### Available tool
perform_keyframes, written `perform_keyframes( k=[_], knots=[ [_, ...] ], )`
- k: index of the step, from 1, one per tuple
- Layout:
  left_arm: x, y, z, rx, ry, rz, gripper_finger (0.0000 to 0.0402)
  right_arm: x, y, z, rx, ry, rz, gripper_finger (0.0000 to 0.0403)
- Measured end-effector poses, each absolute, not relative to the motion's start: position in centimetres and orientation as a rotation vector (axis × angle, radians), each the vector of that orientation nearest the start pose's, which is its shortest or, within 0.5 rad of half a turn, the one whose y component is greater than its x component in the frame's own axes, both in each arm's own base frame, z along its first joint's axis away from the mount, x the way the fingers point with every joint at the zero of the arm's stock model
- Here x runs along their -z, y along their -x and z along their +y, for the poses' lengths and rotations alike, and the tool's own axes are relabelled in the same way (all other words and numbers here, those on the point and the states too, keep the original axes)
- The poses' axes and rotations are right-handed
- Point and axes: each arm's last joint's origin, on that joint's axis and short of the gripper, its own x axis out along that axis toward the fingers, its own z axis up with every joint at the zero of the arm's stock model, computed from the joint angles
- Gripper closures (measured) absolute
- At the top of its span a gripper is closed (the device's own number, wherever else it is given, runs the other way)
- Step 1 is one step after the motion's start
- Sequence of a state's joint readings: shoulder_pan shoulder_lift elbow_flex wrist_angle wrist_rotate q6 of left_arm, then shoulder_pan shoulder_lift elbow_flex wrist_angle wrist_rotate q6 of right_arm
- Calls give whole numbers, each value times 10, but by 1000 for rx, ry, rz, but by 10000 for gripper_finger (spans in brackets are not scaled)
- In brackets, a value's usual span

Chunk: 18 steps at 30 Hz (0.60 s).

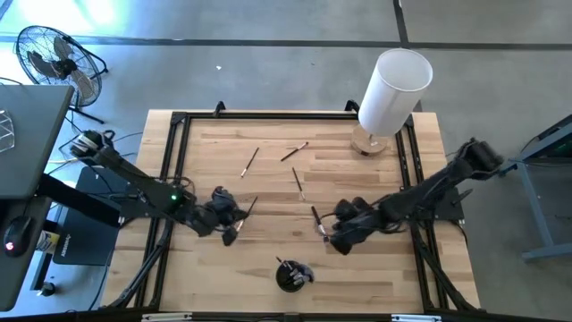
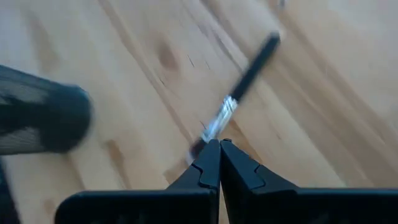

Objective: Put items in baskets/containers
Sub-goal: Put the black powder brush into the black pen holder

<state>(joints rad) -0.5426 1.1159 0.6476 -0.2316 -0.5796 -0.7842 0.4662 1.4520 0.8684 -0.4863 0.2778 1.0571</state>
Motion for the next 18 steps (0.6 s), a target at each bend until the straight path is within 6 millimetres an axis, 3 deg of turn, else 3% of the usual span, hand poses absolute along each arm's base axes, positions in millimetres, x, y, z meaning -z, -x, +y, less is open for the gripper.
perform_keyframes(
  k=[4, 9, 13, 18],
  knots=[
    [-227, -178, -89, -217, 315, 526, 401, -198, -272, 125, 452, -558, 1152, 403],
    [-224, -164, -67, -175, 239, 569, 401, -195, -301, 142, 516, -575, 1267, 392],
    [-222, -159, -49, -113, 230, 589, 401, -186, -321, 148, 533, -599, 1284, 364],
    [-223, -157, -32, -31, 215, 596, 401, -166, -334, 143, 613, -648, 1327, 311]
  ],
)
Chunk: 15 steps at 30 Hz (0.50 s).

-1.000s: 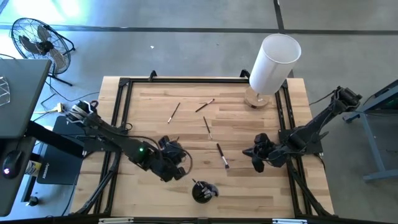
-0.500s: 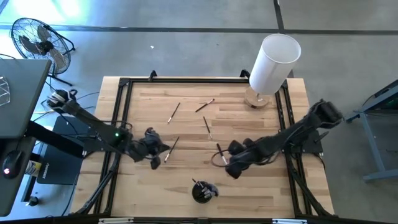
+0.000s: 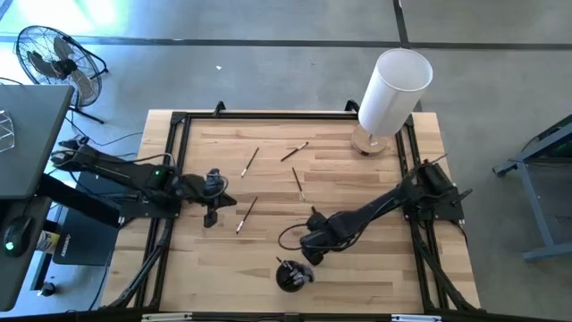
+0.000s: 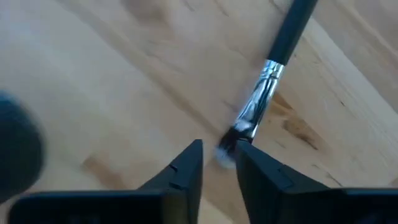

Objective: Put items in baskets/containers
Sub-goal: Put the black powder brush into the black pen holder

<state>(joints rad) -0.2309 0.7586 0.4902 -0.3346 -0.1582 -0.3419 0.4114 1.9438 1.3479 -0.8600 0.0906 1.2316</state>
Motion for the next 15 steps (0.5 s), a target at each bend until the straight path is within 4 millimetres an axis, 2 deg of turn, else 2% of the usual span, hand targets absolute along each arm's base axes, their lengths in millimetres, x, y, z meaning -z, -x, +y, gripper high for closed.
perform_keyframes(
  k=[4, 8, 12, 15],
  knots=[
    [-225, -157, -24, 15, 216, 597, 401, -152, -332, 132, 700, -682, 1385, 275],
    [-225, -158, -19, 58, 220, 604, 401, -142, -327, 124, 721, -711, 1436, 259],
    [-225, -158, -15, 74, 225, 605, 401, -133, -324, 123, 671, -771, 1444, 265],
    [-225, -158, -12, 60, 232, 603, 401, -128, -322, 123, 660, -763, 1438, 289]
  ],
)
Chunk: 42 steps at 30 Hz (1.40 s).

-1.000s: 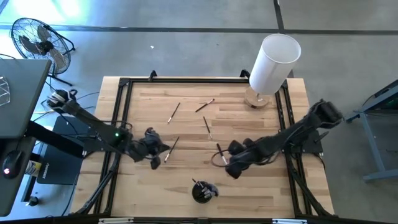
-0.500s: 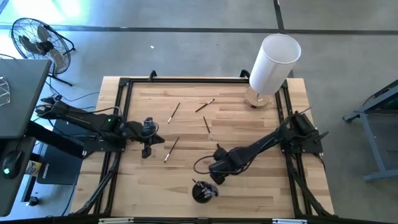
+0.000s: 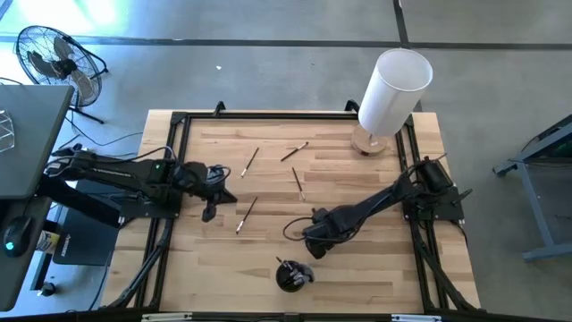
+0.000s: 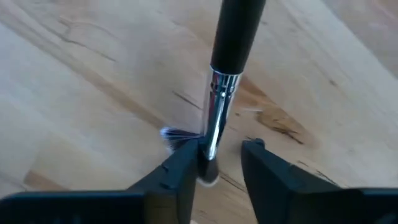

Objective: Put items in baskets/containers
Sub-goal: Put the black powder brush into the black pen holder

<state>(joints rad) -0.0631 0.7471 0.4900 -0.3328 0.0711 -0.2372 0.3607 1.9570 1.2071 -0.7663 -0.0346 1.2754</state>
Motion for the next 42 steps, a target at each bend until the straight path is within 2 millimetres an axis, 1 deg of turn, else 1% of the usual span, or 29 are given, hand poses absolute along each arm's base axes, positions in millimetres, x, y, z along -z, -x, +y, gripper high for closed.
perform_keyframes(
  k=[2, 4, 5, 8, 10, 11, 14, 17, 20, 23, 25, 28, 31, 33, 37, 39, 42],
  knots=[
    [-225, -158, -11, 52, 236, 602, 401, -127, -321, 122, 648, -739, 1453, 325],
    [-225, -159, -11, 48, 235, 601, 401, -128, -321, 120, 612, -706, 1465, 373],
    [-225, -160, -11, 40, 231, 595, 401, -129, -321, 119, 591, -687, 1471, 385],
    [-226, -164, -11, 24, 226, 568, 401, -138, -321, 113, 560, -699, 1461, 381],
    [-227, -167, -11, 25, 214, 550, 397, -148, -319, 106, 560, -698, 1439, 387],
    [-229, -169, -11, 29, 200, 548, 393, -157, -318, 102, 553, -698, 1410, 392],
    [-236, -177, -12, 54, 156, 521, 370, -192, -317, 92, 496, -728, 1280, 392],
    [-247, -187, -12, 65, 126, 491, 338, -218, -310, 78, 455, -737, 1203, 394],
    [-257, -199, -13, 84, 48, 464, 304, -249, -306, 63, 374, -795, 1084, 395],
    [-270, -211, -15, 30, -74, 454, 280, -271, -301, 48, 312, -859, 999, 393],
    [-280, -219, -21, -18, -221, 441, 275, -283, -299, 40, 262, -900, 951, 393],
    [-299, -231, -31, -94, -489, 426, 274, -297, -295, 29, 193, -941, 889, 395],
    [-313, -246, -41, -179, -723, 449, 274, -305, -294, 20, 146, -971, 846, 395],
    [-319, -256, -45, -213, -846, 476, 274, -311, -294, 16, 106, -990, 808, 394],
    [-326, -278, -50, -265, -1028, 538, 274, -320, -300, 12, 0, -1017, 736, 395],
    [-329, -289, -52, -291, -1098, 564, 274, -321, -304, 13, -43, -1028, 723, 395],
    [-330, -304, -54, -286, -1213, 612, 273, -322, -305, 14, -77, -1035, 717, 395]
  ],
)
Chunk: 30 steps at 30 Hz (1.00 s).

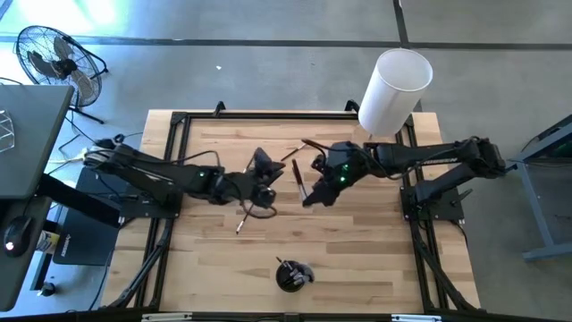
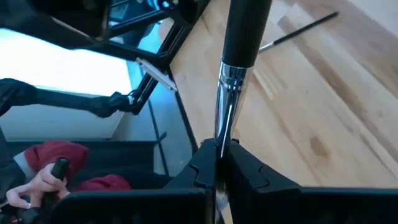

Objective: Put items in baskets/containers
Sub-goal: Put the black powder brush into the black pen holder

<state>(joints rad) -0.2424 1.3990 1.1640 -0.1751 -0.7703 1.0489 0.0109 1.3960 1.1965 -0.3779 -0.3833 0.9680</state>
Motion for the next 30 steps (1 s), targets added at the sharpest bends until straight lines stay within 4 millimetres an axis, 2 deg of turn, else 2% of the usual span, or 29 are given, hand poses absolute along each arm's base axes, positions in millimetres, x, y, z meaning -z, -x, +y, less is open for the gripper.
perform_keyframes(
  k=[7, 11, 25, 30],
  knots=[
    [-340, -330, -61, -292, -1306, 576, 273, -322, -305, 15, -92, -1057, 727, 395],
    [-343, -338, -64, -259, -1353, 555, 273, -323, -305, 15, -103, -1037, 726, 394],
    [-324, -355, -68, -154, -1607, 617, 274, -325, -305, 16, -172, -1019, 732, 392],
    [-324, -354, -73, -138, -1634, 604, 306, -325, -305, 17, -175, -1018, 732, 393]
  ],
)
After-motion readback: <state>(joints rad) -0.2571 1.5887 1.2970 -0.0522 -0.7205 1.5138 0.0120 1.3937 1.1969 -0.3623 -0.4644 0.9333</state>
